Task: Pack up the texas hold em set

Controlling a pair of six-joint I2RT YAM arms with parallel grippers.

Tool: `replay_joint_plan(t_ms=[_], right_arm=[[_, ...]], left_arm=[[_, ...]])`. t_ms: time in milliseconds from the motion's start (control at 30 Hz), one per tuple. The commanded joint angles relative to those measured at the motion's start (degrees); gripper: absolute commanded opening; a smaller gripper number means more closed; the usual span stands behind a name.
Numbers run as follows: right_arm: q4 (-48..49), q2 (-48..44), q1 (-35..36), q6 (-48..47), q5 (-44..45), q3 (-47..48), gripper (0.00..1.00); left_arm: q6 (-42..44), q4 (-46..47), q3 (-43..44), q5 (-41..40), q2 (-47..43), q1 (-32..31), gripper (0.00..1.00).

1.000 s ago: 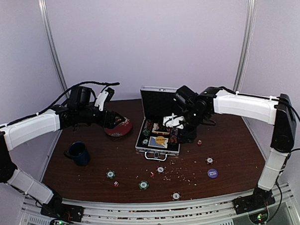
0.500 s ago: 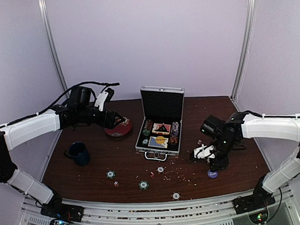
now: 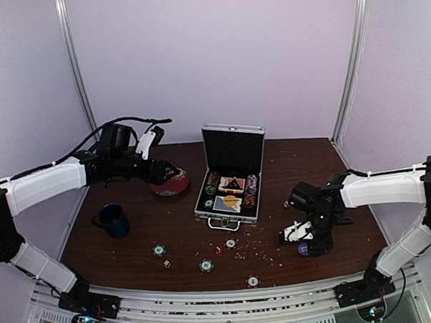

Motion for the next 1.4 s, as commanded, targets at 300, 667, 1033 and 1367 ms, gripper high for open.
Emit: replay_joint_plan(t_ms=[300,667,1033,1367], right_arm=[[5.37,6.92,-0.27,1.89,1.55,0.32,0.6],[6.16,12.51,-0.25,3.29,-6.21,6.01,0.48],[9.88,26.14,0.69,5.3,-13.15,20.73,0.42],[9.67,28.75,0.91,5.03,-12.42,24.47,0.53]], left_arm=[[0.2,1.08,1.33,0.4,0.1,0.5,0.83],[0.14,1.08,1.33,0.45,0.29,0.45,0.83],[0.13,1.08,1.33,0.66,0.67,0.49,0.83],[0.2,1.08,1.4,0.61,0.72,0.51,0.83]])
